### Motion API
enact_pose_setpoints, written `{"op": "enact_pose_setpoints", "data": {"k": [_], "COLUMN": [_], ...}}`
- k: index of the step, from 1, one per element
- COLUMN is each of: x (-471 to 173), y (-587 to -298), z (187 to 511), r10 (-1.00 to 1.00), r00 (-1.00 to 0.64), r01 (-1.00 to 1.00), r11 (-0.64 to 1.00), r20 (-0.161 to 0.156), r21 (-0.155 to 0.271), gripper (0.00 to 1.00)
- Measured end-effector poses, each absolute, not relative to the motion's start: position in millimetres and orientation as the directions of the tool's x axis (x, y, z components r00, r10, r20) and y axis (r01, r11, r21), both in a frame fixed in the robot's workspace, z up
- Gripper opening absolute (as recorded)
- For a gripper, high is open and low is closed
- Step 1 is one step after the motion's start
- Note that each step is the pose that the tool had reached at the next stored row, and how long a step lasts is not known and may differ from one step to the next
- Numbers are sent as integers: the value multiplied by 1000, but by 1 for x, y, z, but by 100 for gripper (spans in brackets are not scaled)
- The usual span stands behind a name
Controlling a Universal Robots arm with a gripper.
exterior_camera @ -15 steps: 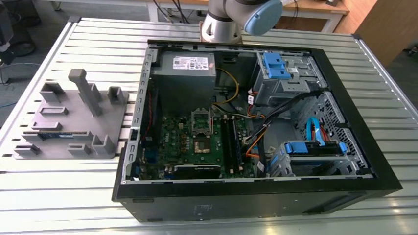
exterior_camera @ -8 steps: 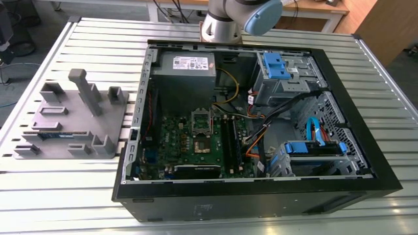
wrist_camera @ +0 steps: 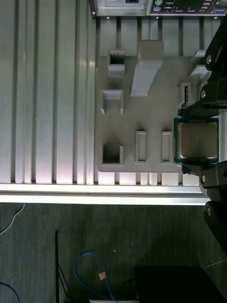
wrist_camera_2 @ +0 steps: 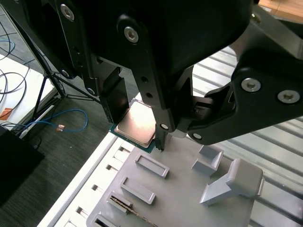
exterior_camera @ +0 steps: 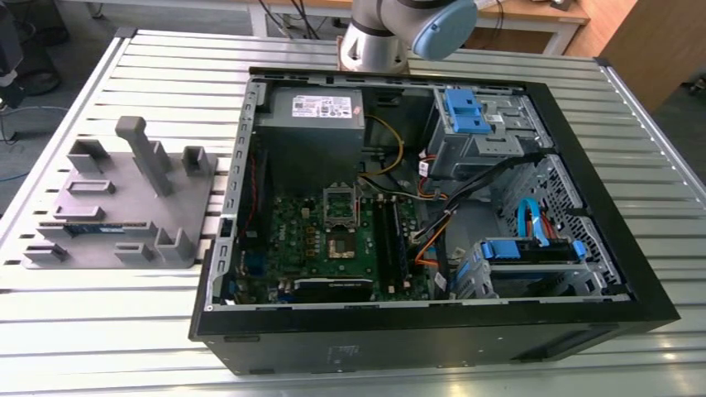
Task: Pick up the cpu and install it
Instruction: 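Pick up the cpu and move it towards the insertion slot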
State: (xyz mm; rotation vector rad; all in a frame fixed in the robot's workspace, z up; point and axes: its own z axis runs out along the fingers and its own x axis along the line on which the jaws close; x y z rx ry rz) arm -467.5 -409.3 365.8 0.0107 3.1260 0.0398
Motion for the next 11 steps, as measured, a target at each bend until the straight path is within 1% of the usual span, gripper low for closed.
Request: {"op": "enact_pose_setpoints", "data": {"k": [11], "x": [-467], "y": [-409], "z": [374], "r10": [7], "r00": [-1000], "r01": [7], "r11": [1000], "r20": [-15], "r21": [26], "gripper": [47]}}
